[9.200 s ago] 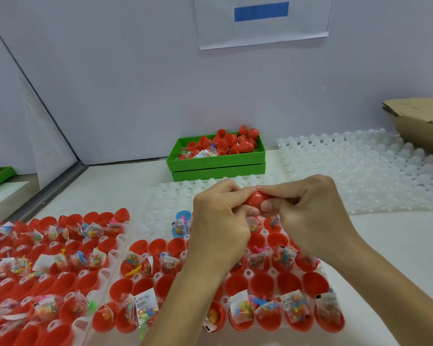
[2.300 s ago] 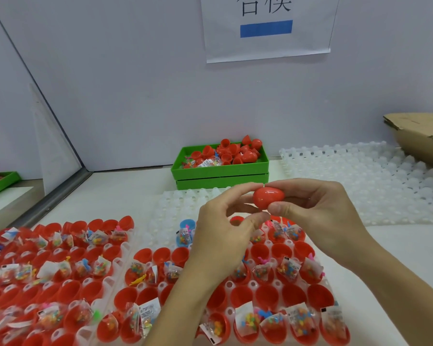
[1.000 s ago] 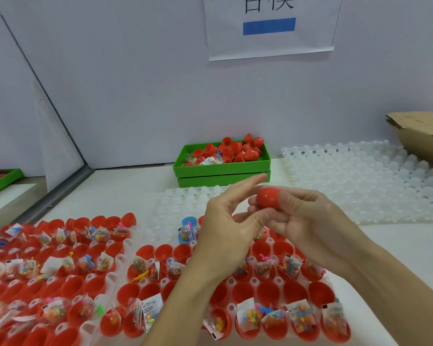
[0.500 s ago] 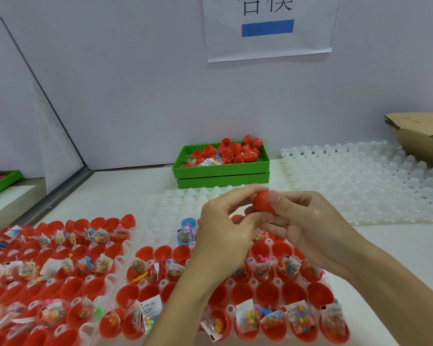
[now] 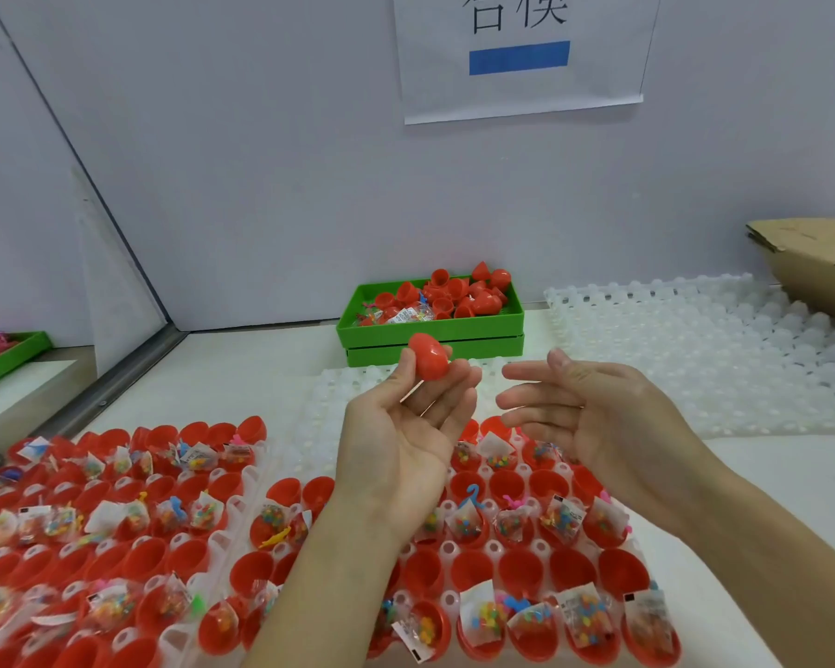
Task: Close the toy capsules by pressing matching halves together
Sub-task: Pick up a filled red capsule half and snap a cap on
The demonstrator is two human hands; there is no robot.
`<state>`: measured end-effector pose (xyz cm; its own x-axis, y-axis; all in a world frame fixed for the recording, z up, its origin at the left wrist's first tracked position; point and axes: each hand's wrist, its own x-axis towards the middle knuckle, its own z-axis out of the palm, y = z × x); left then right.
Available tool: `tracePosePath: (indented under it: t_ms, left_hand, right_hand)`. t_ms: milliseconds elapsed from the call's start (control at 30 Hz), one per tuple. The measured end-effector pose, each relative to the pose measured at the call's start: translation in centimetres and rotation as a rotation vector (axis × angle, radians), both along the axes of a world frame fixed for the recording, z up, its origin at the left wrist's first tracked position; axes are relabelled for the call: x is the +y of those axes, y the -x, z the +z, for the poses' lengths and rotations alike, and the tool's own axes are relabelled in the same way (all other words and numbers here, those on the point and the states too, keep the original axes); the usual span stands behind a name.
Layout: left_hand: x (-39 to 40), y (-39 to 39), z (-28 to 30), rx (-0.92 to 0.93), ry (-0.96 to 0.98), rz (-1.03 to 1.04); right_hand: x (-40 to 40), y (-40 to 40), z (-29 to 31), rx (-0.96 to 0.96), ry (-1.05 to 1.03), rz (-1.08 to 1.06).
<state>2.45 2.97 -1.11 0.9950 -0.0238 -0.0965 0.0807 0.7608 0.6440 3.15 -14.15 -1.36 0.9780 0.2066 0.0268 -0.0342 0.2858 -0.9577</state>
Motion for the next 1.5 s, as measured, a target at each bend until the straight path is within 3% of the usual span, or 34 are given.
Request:
tracePosePath:
  t_ms: [67, 200, 500, 633, 833, 1033, 1233, 1400, 1500]
  left_hand:
    - [-0.2, 0.0, -0.1, -0.080, -0.214, 0.086]
    - [-0.4, 0.1, -0.9, -0.333, -1.068, 0.445]
    - [-0.9, 0.1, -1.8, -0.535, -1.471, 0.582]
    - [-1.2, 0.1, -2.0, -0.597, -1.520, 0.500]
    - [-1.0, 0.0, -1.8, -0.581, -1.357, 0.326]
    - [-0.8, 0.0, -1.9, -0.565, -1.380, 0.411]
    - [-1.1, 0.0, -2.5, -0.572, -1.539, 0.490]
    - [-1.6, 0.3, -1.8, -0.562, -1.487, 0.458]
    - [-2.6, 0.8, -1.2, -0.557, -1.455, 0.454]
  right_hand:
    - [0.1, -0.1, -0.2, -0.043, 0.059, -0.048]
    - [0.6, 0.2, -0.7, -0.278, 0.330, -0.178]
    - [2.6, 1.3, -1.0, -0.415, 0.389, -0.183]
    - [2.7, 1.0, -1.3, -0.380, 0.279, -0.264]
    - [2.0, 0.5, -1.3, -0.332, 0.235, -0.197]
    - [2.0, 0.7, -1.4, -0.315, 0.229, -0.148]
    - [2.7, 1.0, -1.5, -0.397, 0.433, -0.232]
    - [2.1, 0.3, -0.7, -0.326, 0.262, -0.308]
    - [0.8, -1.0, -0.2, -0.179, 0.041, -0.391]
